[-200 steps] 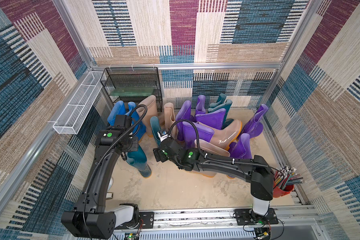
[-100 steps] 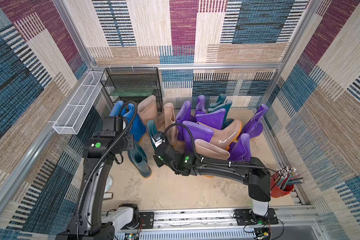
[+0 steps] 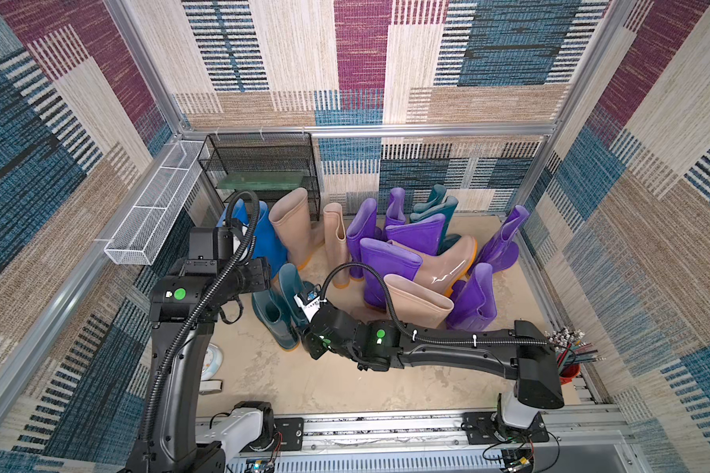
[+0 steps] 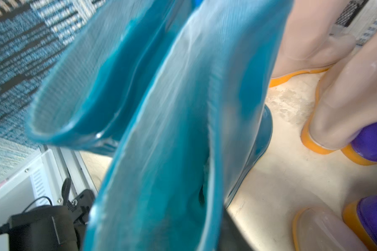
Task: Match and arrange rain boots in pairs
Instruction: Pair a pair of rain boots at the center of the board, then adjust the rain boot at the center of the board.
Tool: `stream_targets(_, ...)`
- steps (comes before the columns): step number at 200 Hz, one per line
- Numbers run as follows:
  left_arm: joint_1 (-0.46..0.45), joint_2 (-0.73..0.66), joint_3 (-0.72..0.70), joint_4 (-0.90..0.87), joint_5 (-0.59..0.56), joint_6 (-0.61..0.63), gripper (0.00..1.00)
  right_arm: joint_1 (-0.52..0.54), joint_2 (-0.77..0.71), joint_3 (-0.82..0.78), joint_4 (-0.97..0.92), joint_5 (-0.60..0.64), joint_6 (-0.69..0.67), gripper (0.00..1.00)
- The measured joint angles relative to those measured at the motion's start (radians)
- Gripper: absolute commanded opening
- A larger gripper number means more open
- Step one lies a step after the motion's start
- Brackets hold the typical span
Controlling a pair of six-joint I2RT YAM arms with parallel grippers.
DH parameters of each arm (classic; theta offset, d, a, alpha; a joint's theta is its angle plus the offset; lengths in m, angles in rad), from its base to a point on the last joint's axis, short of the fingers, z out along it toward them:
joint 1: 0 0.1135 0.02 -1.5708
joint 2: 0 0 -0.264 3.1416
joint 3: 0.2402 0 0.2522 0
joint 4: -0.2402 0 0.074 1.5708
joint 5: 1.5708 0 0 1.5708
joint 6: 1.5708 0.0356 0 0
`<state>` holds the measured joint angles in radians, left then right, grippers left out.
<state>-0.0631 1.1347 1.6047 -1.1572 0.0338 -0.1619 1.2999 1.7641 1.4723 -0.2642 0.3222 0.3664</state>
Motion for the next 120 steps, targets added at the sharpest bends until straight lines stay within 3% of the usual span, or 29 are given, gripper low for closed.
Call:
stream_targets(44, -0.005, 0.187, 0.173, 0.033, 0.053, 0.008, 0.69, -0.018, -0.163, 0.040, -0.048, 0.074, -0.029, 0.92)
stream_targets(78, -0.016, 0.406, 0.339, 0.048, 0.024, 0.034, 0.62, -0.174, -0.273, -0.019, -0.037, 0.123, -0.090, 0.92)
stream_targets(120, -0.018, 0.625, 0.447, 0.069, -0.063, 0.049, 0.49, -0.328, -0.235, 0.035, -0.022, 0.064, -0.142, 0.91)
